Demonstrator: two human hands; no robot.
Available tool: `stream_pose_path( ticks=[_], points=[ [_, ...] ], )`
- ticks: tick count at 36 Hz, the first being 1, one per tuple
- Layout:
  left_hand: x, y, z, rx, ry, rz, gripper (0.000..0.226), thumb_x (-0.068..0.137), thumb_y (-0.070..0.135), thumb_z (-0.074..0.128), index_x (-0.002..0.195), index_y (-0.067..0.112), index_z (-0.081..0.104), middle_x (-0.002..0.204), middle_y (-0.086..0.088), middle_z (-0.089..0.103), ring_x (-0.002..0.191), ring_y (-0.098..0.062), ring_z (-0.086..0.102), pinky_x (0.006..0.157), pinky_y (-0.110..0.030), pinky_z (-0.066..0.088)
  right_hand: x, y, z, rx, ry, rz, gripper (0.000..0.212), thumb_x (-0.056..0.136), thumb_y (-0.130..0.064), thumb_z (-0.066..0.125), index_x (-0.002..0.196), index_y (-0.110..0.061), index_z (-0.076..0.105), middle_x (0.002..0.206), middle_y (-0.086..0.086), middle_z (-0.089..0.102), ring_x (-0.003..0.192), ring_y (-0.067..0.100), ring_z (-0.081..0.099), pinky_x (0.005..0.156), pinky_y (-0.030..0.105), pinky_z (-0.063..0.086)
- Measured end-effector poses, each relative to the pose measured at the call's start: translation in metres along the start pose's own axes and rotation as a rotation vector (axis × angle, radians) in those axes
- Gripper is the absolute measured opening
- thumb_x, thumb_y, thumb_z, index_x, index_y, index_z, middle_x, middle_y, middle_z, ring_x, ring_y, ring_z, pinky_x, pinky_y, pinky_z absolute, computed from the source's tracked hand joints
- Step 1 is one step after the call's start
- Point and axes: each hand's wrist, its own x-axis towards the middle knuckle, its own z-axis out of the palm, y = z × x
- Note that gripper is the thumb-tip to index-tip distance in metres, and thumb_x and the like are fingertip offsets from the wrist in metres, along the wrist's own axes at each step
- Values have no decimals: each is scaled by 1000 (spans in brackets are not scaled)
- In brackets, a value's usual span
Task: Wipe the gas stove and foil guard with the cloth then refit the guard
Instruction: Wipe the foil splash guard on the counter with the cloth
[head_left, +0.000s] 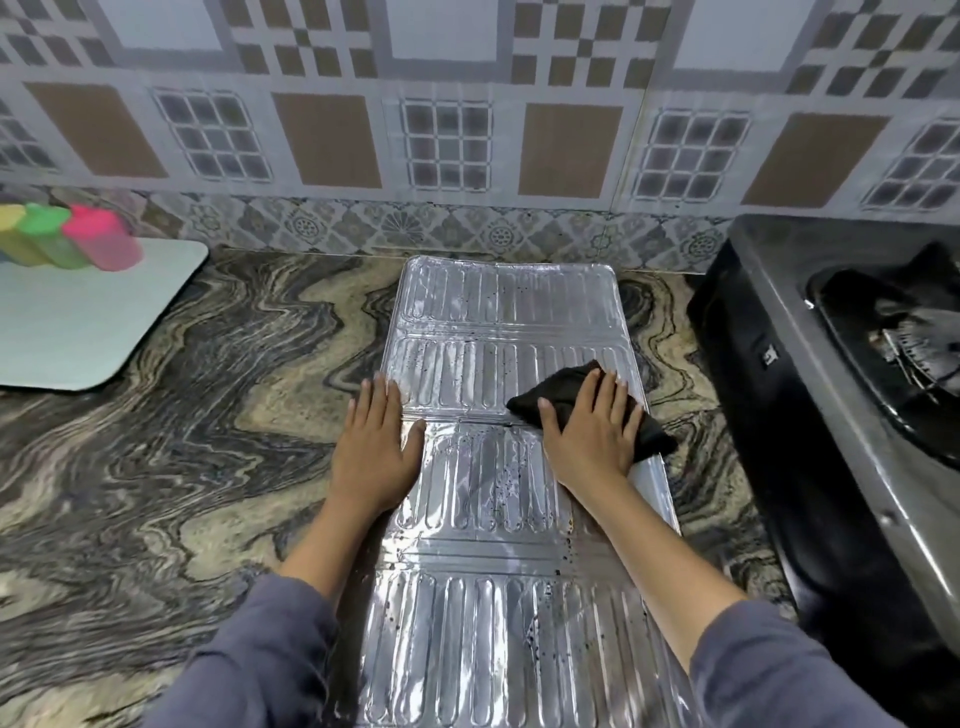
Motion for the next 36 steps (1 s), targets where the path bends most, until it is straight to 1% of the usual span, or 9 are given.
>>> stream_pose_path(
  ticks=[3,12,16,23,28,36],
  points=[
    [0,0,1,12,-15,-23,89,78,59,-2,148,3,6,157,-14,0,146,-23,-3,117,-32,-6,6,-1,4,-13,-4,23,81,92,-59,23,148,-6,-2,158,13,-1,145,26,-5,116,46,-6],
    [4,-5,3,10,-43,-14,90,78,61,-3,149,6,5,158,-10,-2,146,-19,-4,117,-30,-5,48,-8,6,7,-18,66,80,92,-59,24,148,-8,0,158,10,0,145,27,-3,115,50,-3],
    [3,-6,4,17,-41,-11,88,80,62,-4,149,7,4,158,-9,-4,146,-17,-5,114,-26,-9,72,-14,7,24,-10,77,79,92,-59,25,148,-9,1,158,10,2,145,28,-3,115,50,-4],
    [5,-7,4,2,-32,-17,84,83,60,0,149,8,4,158,-9,-5,146,-16,-7,115,-26,-9,110,-29,9,37,34,83,78,92,-57,29,148,-8,7,157,13,9,144,31,4,115,51,0],
    [6,-6,3,2,-34,-21,77,88,57,5,149,10,1,158,-7,-8,145,-14,-10,114,-25,-11,135,-37,10,36,42,80,78,92,-56,30,148,-7,8,157,13,9,144,31,5,115,51,0],
    [6,-5,1,-9,-41,-28,79,85,59,2,149,13,0,157,-3,-11,141,-8,-17,115,-25,-11,177,-46,12,43,46,66,77,92,-57,29,148,-8,9,157,12,10,144,31,6,115,50,0]
  ],
)
